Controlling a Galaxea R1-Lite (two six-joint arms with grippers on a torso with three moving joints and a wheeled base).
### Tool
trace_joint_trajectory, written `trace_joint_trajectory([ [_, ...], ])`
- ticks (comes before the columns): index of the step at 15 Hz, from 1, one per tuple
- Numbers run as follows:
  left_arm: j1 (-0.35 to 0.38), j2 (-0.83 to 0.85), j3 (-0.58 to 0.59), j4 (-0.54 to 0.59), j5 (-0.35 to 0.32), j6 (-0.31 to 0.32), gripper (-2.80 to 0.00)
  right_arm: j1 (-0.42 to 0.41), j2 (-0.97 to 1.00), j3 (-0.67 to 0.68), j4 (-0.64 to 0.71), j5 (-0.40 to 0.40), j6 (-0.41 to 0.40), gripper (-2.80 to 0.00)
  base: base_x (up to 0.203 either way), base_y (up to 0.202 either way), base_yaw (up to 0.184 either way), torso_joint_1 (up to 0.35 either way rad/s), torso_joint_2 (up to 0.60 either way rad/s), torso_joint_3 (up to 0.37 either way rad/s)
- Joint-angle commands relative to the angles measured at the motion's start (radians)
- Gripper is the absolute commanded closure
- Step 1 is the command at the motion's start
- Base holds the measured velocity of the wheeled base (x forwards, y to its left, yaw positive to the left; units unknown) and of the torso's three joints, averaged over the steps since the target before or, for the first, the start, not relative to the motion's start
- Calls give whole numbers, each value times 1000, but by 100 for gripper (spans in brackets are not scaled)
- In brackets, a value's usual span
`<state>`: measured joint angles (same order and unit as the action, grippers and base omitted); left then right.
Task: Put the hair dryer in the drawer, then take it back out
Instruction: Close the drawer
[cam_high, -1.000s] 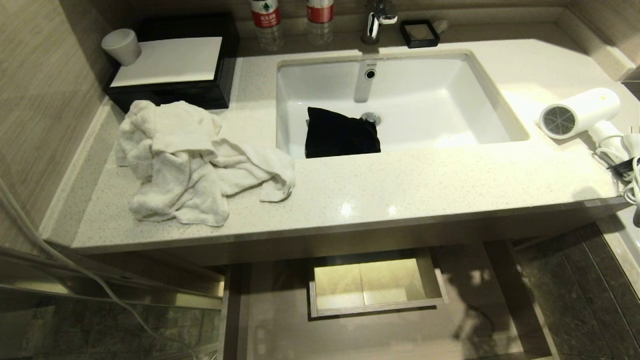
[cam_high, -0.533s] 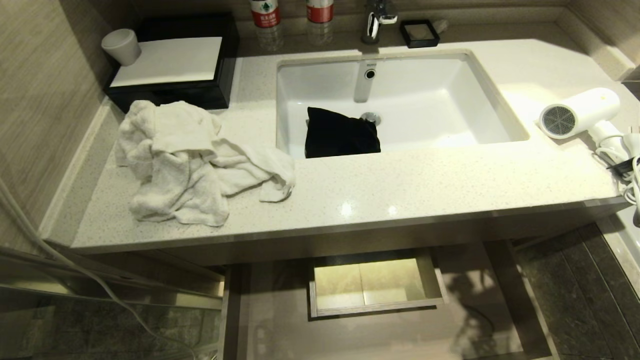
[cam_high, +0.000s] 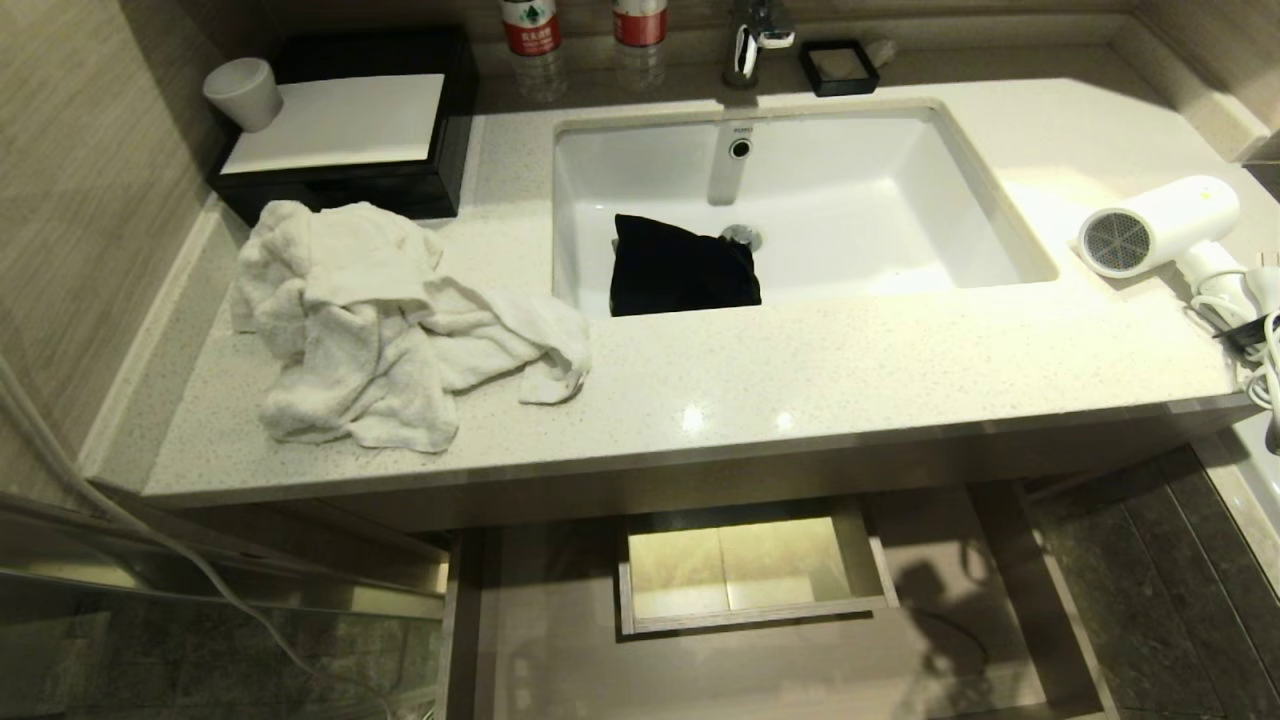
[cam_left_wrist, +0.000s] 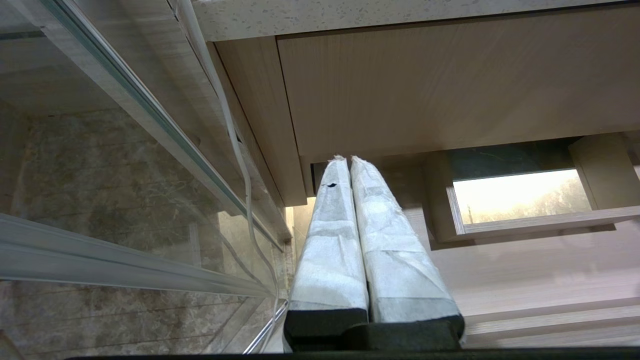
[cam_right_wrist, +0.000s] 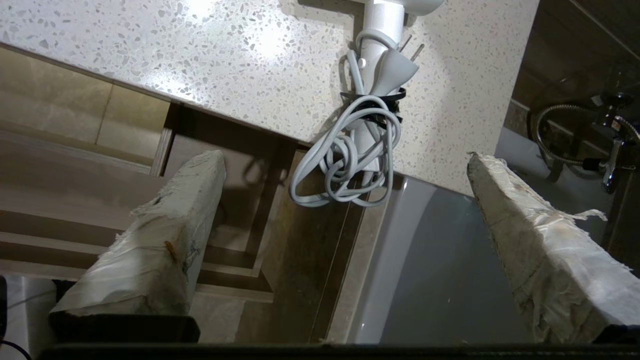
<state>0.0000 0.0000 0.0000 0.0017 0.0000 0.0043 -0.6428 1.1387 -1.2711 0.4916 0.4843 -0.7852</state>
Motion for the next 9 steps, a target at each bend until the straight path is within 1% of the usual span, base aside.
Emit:
trace_joint_trajectory([
  [1,0,0,2,0,0,0,0,1,-3,2,-4,8,58,-280,0,0,0,0,0,0],
  [2,0,0,1,0,0,0,0,3,-9,9,1,8,70,-280,0,0,0,0,0,0],
  [5,0,0,2,0,0,0,0,3,-10,4,11,10,67,-280,0,0,0,0,0,0],
  [7,0,0,0,0,0,0,0,7,-13,13,12,10,28,-280,0,0,0,0,0,0],
  [9,0,0,2,0,0,0,0,8,-13,15,7,13,26,-280,0,0,0,0,0,0],
])
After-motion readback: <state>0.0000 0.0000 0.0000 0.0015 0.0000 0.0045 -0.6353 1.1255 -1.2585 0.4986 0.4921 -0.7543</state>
